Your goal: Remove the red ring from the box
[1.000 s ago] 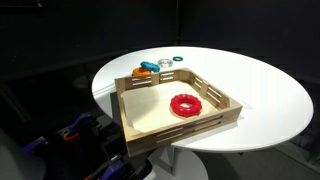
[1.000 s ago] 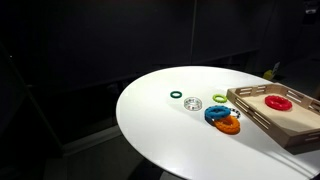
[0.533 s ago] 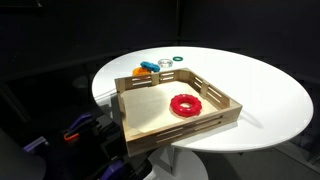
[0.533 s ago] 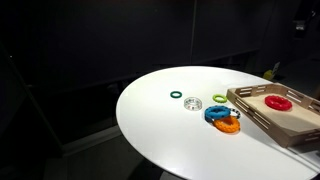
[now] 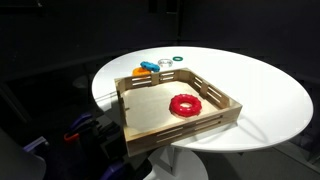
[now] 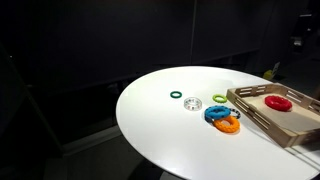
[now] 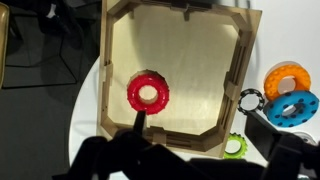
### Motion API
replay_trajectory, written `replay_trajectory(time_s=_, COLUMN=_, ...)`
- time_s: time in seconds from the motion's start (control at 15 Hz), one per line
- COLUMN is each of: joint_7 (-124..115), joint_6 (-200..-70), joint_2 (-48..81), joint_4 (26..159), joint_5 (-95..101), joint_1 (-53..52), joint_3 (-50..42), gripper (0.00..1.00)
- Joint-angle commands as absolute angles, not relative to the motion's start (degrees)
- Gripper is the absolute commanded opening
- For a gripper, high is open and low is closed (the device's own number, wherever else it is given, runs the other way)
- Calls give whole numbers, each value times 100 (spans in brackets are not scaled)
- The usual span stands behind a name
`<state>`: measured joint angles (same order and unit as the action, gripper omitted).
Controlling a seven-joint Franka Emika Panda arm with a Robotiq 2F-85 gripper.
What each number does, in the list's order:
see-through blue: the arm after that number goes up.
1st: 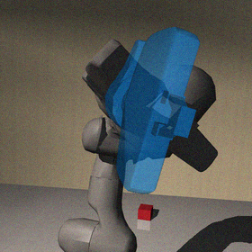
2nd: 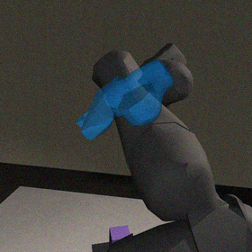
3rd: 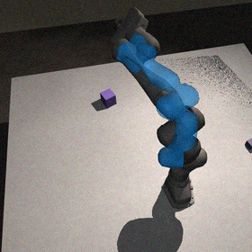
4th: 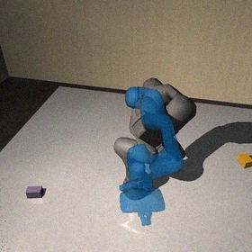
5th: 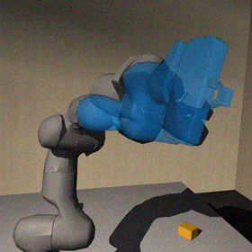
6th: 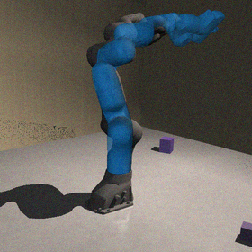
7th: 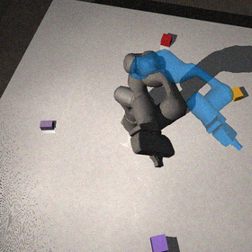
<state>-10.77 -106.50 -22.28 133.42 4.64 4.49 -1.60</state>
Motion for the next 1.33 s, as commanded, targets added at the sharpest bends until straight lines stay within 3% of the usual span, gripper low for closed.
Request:
replay_trajectory(time_s=0.0, joint_7=-1070, joint_6=-10639, joint_2=-2227, joint_4=13332, joint_5=459, joint_1=464, joint_3=-141, gripper=100)
replay_trajectory(time_s=0.4, joint_7=-1065, joint_6=-10756, joint_2=-2232, joint_4=13289, joint_5=480, joint_1=504, joint_3=-174, gripper=100)
replay_trajectory(time_s=1.27, joint_7=-560, joint_6=-12516, joint_2=-1505, joint_4=14103, joint_5=83, joint_1=650, joint_3=-709, gripper=100)
